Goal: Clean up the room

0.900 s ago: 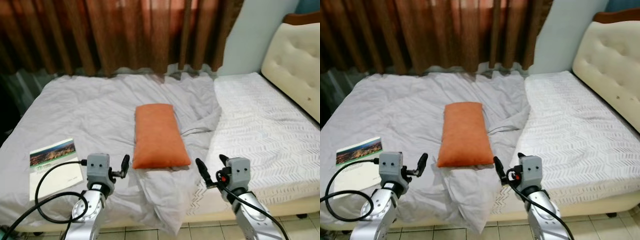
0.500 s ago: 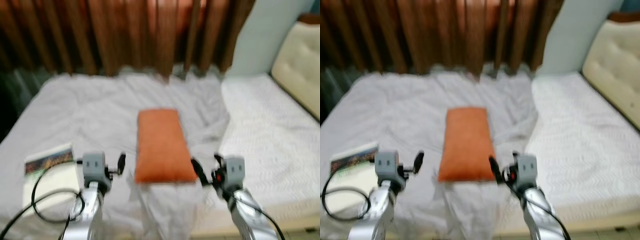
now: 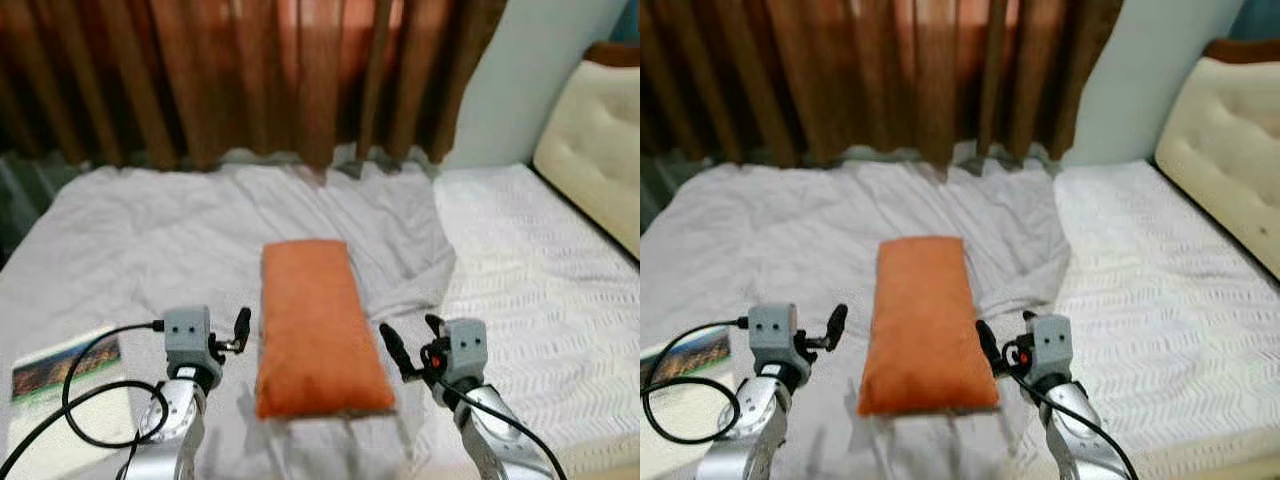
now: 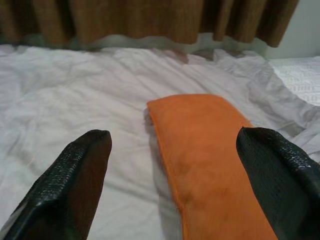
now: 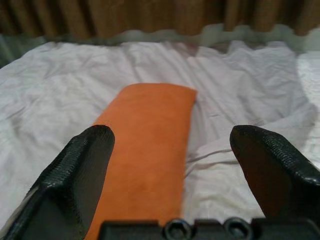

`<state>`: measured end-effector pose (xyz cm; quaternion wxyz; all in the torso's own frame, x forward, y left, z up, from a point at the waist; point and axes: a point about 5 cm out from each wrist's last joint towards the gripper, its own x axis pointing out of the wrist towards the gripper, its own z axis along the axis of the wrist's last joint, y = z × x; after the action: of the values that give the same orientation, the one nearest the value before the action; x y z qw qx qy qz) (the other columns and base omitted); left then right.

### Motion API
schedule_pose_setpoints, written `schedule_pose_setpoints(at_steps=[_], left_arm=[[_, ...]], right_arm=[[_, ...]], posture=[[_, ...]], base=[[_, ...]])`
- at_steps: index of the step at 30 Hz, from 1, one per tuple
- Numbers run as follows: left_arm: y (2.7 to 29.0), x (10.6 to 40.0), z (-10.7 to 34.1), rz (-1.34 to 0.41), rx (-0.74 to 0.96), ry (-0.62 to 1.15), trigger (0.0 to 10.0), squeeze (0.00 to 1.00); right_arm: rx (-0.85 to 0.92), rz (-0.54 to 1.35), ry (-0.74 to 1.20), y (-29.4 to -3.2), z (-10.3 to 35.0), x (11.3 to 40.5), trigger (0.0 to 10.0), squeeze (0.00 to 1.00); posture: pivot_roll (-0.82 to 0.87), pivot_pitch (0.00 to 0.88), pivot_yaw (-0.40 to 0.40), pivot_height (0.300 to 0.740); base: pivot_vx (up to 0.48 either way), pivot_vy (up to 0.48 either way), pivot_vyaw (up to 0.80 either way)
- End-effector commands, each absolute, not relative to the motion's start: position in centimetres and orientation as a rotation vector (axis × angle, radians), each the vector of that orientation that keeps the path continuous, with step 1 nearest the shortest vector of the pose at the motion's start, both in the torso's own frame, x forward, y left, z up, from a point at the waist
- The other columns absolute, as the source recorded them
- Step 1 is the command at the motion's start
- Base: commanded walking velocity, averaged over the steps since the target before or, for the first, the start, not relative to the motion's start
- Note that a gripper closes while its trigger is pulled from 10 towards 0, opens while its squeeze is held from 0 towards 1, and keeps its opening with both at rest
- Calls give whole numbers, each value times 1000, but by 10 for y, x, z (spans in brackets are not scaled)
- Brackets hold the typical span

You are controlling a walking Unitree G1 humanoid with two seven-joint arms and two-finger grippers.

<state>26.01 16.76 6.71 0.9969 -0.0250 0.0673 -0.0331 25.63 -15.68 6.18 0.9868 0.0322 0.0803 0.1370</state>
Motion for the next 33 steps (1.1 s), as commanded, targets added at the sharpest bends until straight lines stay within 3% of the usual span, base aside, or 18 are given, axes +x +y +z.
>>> schedule_pose_setpoints(at_steps=[1, 5, 8, 10, 12, 15, 17, 19, 22, 29, 33], left_arm=[[161, 262, 68, -81, -54, 137, 10000, 0], [166, 272, 69, -87, -38, 134, 10000, 0], [185, 307, 71, -57, 17, 184, 10000, 0], [190, 315, 72, -39, 37, 198, 10000, 0], [203, 338, 84, -4, -76, 201, 10000, 0], [204, 345, 87, -19, -174, 212, 10000, 0], [202, 358, 96, -50, -351, 207, 10000, 0], [201, 360, 98, -61, -379, 202, 10000, 0], [190, 369, 105, -122, -472, 196, 10000, 0], [174, 364, 86, -144, -532, 278, 10000, 0], [167, 359, 77, -163, -564, 297, 10000, 0]], right_arm=[[74, 256, 163, -161, 66, 265, 10000, 0], [71, 257, 154, -155, 69, 279, 10000, 0], [119, 247, 154, -144, 79, 310, 10000, 0], [136, 249, 164, -141, 80, 315, 10000, 0], [230, 231, 206, -139, 82, 328, 10000, 0], [255, 205, 228, -141, 80, 332, 10000, 0], [329, 170, 232, -147, 83, 337, 10000, 0], [346, 165, 230, -148, 84, 338, 10000, 0], [374, 117, 220, -154, 82, 338, 10000, 0], [419, 19, 213, -164, 75, 340, 10000, 0], [540, 41, 215, -147, 73, 342, 10000, 0]], posture=[[-24, 0, -20, 740], [-23, 34, -20, 740], [-15, 126, -24, 740], [-15, 126, -24, 740], [-24, 207, -39, 740], [-26, 248, -42, 740], [-49, 359, -43, 740], [-49, 359, -43, 740], [-79, 479, -27, 740], [-126, 601, -29, 740], [-103, 590, -20, 740]], base=[[465, 0, 0], [465, 0, 0], [311, 0, 0], [0, 0, 0], [0, 0, 0], [0, 0, 0], [0, 0, 0], [0, 0, 0], [0, 0, 0], [0, 0, 0], [0, 0, 0]])
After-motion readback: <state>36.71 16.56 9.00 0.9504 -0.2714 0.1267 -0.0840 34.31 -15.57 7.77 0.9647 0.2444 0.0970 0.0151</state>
